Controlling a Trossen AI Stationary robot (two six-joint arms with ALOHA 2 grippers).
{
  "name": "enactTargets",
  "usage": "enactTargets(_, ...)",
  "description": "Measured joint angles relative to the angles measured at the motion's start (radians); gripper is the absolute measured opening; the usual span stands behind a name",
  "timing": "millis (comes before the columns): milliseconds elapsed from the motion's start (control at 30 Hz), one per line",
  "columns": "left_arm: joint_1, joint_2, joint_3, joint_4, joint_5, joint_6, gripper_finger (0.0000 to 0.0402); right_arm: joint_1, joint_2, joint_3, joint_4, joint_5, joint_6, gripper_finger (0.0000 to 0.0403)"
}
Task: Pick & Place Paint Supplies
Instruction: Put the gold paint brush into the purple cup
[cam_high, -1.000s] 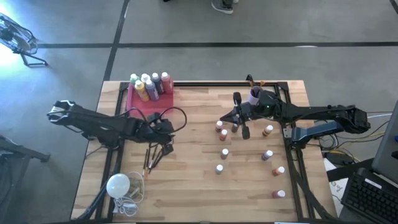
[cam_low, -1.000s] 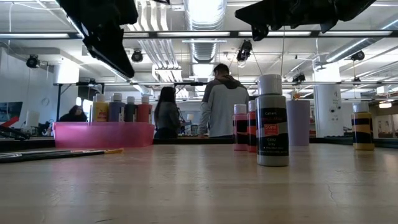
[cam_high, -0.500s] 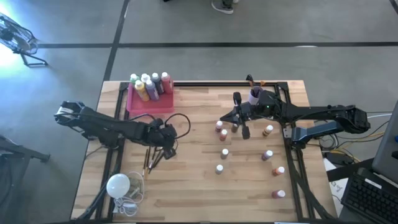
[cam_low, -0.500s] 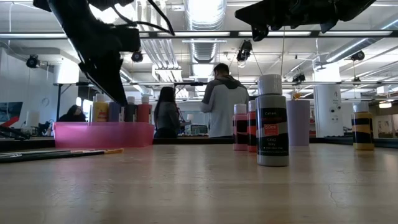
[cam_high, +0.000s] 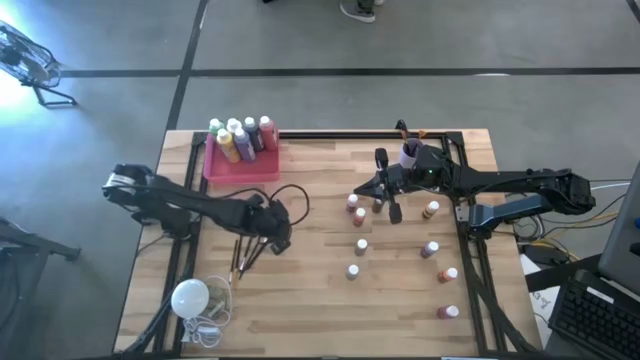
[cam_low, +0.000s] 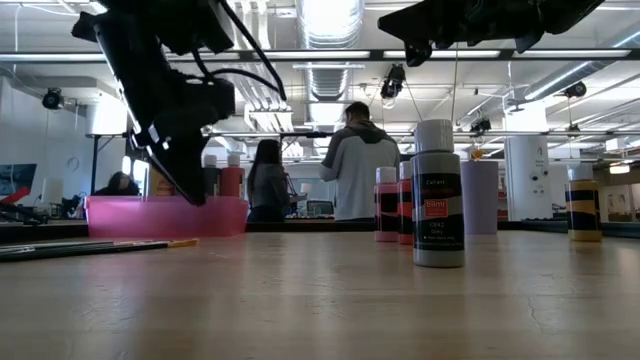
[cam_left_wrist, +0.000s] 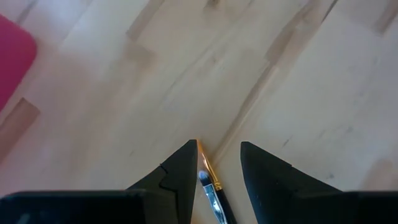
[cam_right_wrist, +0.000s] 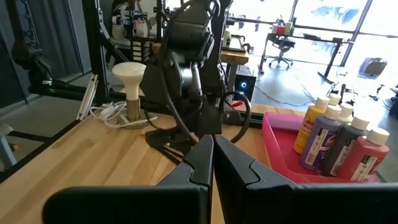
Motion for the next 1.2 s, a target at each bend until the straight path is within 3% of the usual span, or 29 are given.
enactTargets(533, 0.031, 0.114, 0.006, 0.04, 0.019, -0.006, 0.0128, 0.0, 0.0, 0.0, -0.001, 0.0, 0.0, 0.0008)
enactTargets(1200, 0.066, 0.117, -0.056, 0.087, 0.053, -0.028, 0.0128, 0.0, 0.0, 0.0, -0.007, 0.0, 0.0, 0.0008)
